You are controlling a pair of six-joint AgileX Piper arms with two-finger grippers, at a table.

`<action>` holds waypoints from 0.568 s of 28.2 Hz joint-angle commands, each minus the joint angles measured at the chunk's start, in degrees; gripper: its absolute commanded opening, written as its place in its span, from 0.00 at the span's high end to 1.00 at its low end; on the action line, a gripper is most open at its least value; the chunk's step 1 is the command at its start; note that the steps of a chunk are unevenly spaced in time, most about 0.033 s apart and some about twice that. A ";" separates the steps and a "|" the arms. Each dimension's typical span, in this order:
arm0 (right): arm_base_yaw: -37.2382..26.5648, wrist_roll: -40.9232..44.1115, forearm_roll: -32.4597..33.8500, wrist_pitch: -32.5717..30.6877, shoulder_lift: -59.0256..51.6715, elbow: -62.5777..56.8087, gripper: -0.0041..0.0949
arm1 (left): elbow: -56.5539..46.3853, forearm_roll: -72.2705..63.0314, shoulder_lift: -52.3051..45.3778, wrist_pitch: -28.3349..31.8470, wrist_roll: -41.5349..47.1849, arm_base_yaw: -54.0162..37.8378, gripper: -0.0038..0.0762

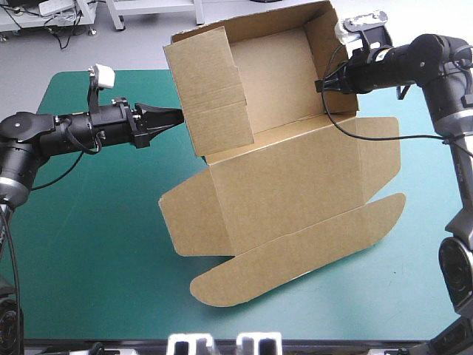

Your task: Fold the box

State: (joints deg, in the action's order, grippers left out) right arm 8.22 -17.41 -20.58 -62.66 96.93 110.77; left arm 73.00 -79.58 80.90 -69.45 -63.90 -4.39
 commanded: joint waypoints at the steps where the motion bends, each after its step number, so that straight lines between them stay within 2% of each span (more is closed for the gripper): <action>1: 0.51 0.98 -2.29 4.41 -2.80 1.73 0.97 | 2.06 -7.44 -1.95 -4.57 0.04 0.50 0.96; 8: 0.51 1.20 -1.93 4.70 -2.80 1.73 0.97 | 2.06 -12.40 -1.95 -4.57 -0.20 2.20 0.94; 14: 0.51 1.79 -1.52 5.40 -2.80 1.73 0.97 | 2.06 -15.17 -1.95 -4.57 -0.33 3.07 0.57; 16: 0.60 1.83 -1.27 5.40 -2.80 1.73 0.97 | 2.06 -17.10 -1.95 -4.49 0.15 3.07 0.50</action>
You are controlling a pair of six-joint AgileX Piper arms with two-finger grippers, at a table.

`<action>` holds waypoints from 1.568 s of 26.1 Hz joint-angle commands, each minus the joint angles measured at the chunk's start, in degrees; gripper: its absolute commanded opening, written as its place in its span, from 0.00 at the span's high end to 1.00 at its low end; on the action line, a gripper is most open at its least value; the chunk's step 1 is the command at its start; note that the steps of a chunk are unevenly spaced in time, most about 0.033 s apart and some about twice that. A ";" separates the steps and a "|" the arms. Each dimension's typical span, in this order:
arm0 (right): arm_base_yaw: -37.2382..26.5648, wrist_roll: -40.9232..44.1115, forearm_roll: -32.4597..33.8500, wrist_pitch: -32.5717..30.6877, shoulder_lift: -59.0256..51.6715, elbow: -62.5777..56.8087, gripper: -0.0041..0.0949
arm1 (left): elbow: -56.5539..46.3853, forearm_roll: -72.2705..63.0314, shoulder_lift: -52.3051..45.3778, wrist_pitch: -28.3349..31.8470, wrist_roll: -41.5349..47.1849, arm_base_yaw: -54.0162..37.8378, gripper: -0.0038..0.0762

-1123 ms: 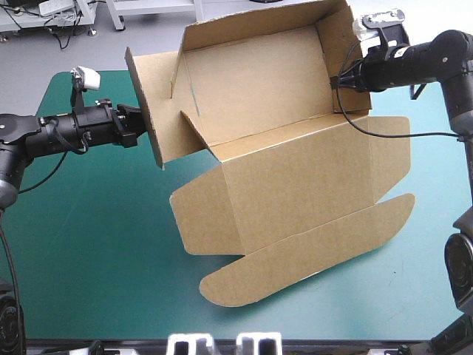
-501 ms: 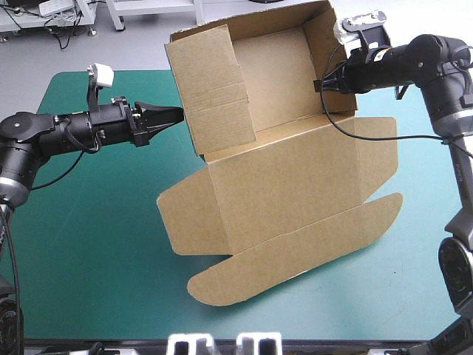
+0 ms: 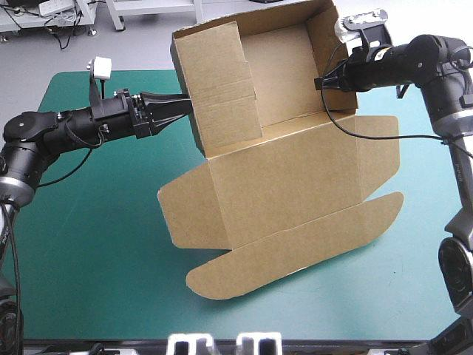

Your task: Fold the box

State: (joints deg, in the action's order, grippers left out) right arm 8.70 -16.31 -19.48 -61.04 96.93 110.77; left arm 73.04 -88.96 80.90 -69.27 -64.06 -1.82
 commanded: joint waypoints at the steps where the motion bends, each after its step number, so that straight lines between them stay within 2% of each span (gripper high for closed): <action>1: 0.13 0.74 -2.37 3.78 -2.80 1.73 0.97 | 2.02 -7.87 -1.95 -4.20 0.47 0.49 0.50; 5: 0.13 1.07 -2.37 3.78 -2.80 1.73 0.97 | 2.02 -6.28 -1.95 -2.35 1.53 0.49 0.50; 9: 2.91 3.62 3.07 4.25 -2.55 1.73 0.97 | 2.02 -5.21 -1.95 0.71 1.53 1.57 0.50; 11: 4.55 4.62 3.88 5.17 -2.17 1.73 0.97 | 2.02 -1.32 -1.95 6.65 2.44 3.42 0.50; 14: 6.65 6.99 4.96 6.92 -1.45 1.73 0.98 | 2.72 15.16 -1.95 18.96 12.08 7.60 0.50; 17: 7.44 7.98 5.24 6.80 -0.78 1.73 0.98 | 3.33 20.96 -1.95 26.34 17.71 10.26 0.50; 18: 7.81 8.77 5.34 6.70 -0.36 1.73 0.98 | 3.69 23.03 -1.95 30.49 20.54 11.85 0.50; 21: 9.02 9.30 5.26 6.70 0.54 1.73 0.98 | 4.94 32.16 -1.95 36.06 26.79 14.77 0.51; 23: 9.94 9.30 4.96 6.70 0.78 1.73 0.98 | 5.29 40.26 -1.95 38.82 35.26 16.39 0.51; 29: 10.31 8.76 1.55 6.51 0.78 1.73 0.98 | 5.39 64.35 -1.95 39.04 57.12 16.79 0.51; 33: 10.31 8.76 1.23 5.99 0.78 1.73 0.98 | 5.39 74.23 -1.95 36.66 67.95 16.79 0.51; 36: 10.31 7.15 -1.75 6.36 0.78 1.73 0.98 | 5.39 76.67 -1.95 34.13 69.65 16.79 0.51; 41: 10.31 3.90 -6.70 6.45 0.78 1.73 0.98 | 5.39 73.89 -1.95 35.68 69.65 16.92 0.51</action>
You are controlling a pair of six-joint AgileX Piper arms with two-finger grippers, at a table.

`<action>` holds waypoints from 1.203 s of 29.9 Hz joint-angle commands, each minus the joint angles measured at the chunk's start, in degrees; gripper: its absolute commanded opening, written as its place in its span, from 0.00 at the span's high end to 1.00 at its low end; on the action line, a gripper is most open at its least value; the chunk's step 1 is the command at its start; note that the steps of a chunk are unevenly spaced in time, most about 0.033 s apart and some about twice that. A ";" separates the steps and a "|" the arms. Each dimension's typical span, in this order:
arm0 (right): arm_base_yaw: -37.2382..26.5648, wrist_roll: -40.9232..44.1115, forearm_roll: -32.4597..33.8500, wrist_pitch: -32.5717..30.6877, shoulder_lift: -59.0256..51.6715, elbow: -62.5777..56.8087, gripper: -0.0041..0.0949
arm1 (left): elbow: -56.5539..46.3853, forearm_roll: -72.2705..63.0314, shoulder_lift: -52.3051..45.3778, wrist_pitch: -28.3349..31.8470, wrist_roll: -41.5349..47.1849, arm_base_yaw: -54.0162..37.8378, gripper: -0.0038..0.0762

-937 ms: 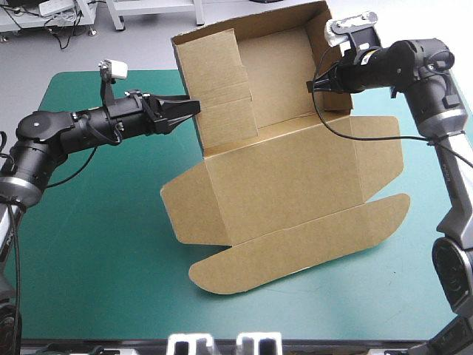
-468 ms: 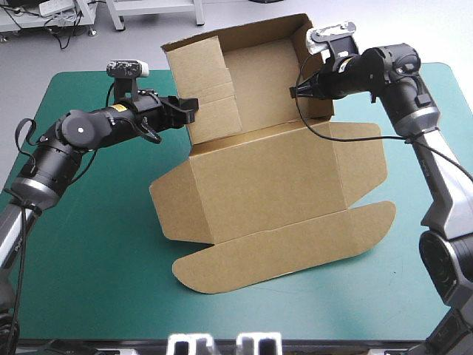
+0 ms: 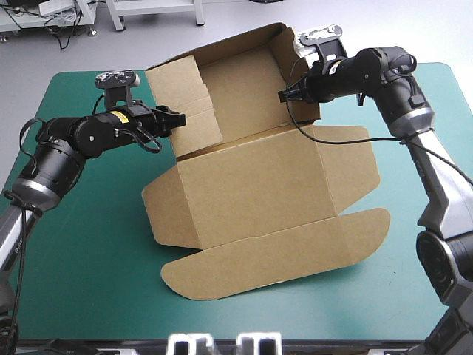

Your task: Fold the box

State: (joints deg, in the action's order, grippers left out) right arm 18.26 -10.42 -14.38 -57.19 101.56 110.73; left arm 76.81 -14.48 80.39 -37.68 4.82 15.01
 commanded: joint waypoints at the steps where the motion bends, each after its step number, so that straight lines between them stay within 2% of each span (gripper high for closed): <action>1: 0.75 -2.00 -11.87 2.60 -3.85 1.78 0.98 | 1.62 -1.06 -1.44 4.48 0.76 0.17 0.51; 6: 0.75 -2.25 -12.02 2.49 -3.85 1.78 0.98 | 1.62 -0.78 -1.44 4.51 0.76 0.17 0.51; 8: 0.75 -2.53 -13.14 2.49 -3.85 1.78 0.98 | 1.62 -0.78 -1.44 4.95 0.76 0.17 0.55; 10: 0.75 -3.21 -13.93 2.49 -3.85 1.78 0.98 | 1.62 -0.90 -1.44 5.54 0.65 0.17 0.67; 13: 0.75 -3.21 -13.70 2.49 -3.85 1.78 0.98 | 1.62 -0.92 -1.44 5.66 -0.92 0.17 0.96; 25: 0.75 -3.66 -13.62 2.49 -3.85 1.78 0.98 | 1.62 -1.20 -1.44 4.97 -2.94 0.17 0.96; 29: 0.75 -2.91 -10.30 2.89 -3.85 1.78 0.98 | 2.04 -5.00 -1.44 4.97 -7.52 0.17 0.95; 32: 0.63 -2.09 -6.75 2.89 -3.85 1.78 0.98 | 4.29 -10.84 -1.44 3.05 -15.59 0.17 0.86; 36: -0.26 -0.52 -3.20 2.89 -3.85 1.78 0.98 | 10.57 -10.44 -1.56 -5.79 -18.70 0.17 0.64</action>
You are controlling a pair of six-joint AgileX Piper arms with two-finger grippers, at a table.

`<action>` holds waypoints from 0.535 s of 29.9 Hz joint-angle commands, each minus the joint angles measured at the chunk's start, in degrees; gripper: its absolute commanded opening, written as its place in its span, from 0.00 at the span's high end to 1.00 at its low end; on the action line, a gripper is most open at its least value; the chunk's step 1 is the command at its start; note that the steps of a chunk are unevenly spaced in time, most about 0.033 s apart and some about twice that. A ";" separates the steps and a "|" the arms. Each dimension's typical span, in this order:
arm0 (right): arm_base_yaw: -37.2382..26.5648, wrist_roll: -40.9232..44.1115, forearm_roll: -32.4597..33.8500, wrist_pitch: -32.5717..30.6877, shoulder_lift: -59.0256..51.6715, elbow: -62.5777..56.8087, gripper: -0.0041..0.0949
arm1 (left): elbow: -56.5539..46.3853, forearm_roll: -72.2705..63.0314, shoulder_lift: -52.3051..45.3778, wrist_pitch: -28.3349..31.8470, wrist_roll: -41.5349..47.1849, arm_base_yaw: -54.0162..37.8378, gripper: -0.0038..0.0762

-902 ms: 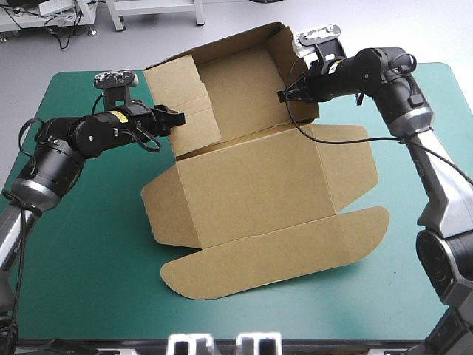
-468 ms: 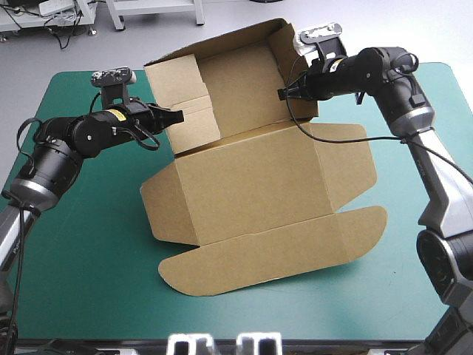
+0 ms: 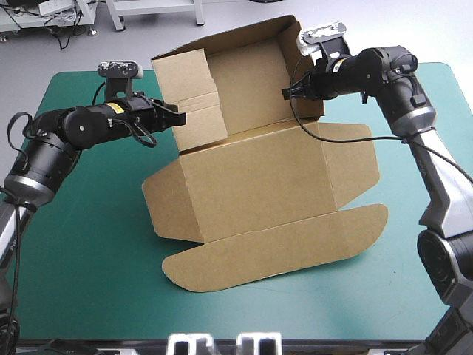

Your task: Fold the box

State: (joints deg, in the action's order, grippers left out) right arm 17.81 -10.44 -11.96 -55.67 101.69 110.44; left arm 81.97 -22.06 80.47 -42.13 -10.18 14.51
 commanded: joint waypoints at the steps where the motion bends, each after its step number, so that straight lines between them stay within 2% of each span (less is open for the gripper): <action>1: -0.35 -0.49 -6.47 1.37 -3.97 2.06 0.98 | 6.81 -2.73 -1.64 -3.61 -3.71 0.66 0.59; 4: -2.30 -2.16 -9.87 0.99 -3.97 2.06 0.98 | 11.37 -0.99 -1.64 -7.83 -3.71 0.66 0.50; 11: -10.31 -8.53 -19.92 -4.60 -4.22 2.06 0.98 | 19.34 -0.35 -1.64 -13.68 -4.69 0.66 0.50; 16: -15.84 -12.51 -29.16 -7.26 -4.22 2.06 0.98 | 21.94 -0.45 -1.64 -14.30 -4.69 0.66 0.50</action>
State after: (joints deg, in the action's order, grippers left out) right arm 4.92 -20.61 -31.70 -63.98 101.07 110.44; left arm 101.32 -21.16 80.47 -59.09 -14.70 15.02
